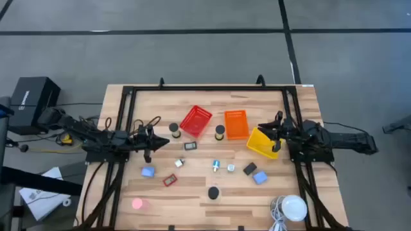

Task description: Pick & Place Office items

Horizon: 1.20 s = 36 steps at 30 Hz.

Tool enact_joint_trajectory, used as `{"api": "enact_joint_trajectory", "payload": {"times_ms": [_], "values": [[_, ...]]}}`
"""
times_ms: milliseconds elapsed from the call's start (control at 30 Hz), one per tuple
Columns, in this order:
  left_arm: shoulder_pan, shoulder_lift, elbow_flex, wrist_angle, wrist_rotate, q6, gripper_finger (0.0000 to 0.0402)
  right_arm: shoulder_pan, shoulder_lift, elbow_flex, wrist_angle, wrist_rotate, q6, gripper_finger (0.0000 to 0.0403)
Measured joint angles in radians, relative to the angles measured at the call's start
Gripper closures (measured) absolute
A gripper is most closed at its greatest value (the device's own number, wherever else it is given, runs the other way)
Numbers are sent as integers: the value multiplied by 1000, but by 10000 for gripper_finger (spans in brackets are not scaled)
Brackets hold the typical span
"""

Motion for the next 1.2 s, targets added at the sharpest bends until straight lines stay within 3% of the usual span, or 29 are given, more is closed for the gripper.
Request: {"api": "enact_joint_trajectory", "payload": {"times_ms": [333,767,967,1200], "values": [[0,148,0,160,0,0,401,0,0,0,-5,0,33,338],[0,170,0,229,51,0,401,1,-1,0,-48,-31,36,338],[0,171,63,232,58,157,401,1,-1,0,21,-30,27,338],[0,179,152,226,256,240,401,1,-1,0,75,-30,21,338]]}}
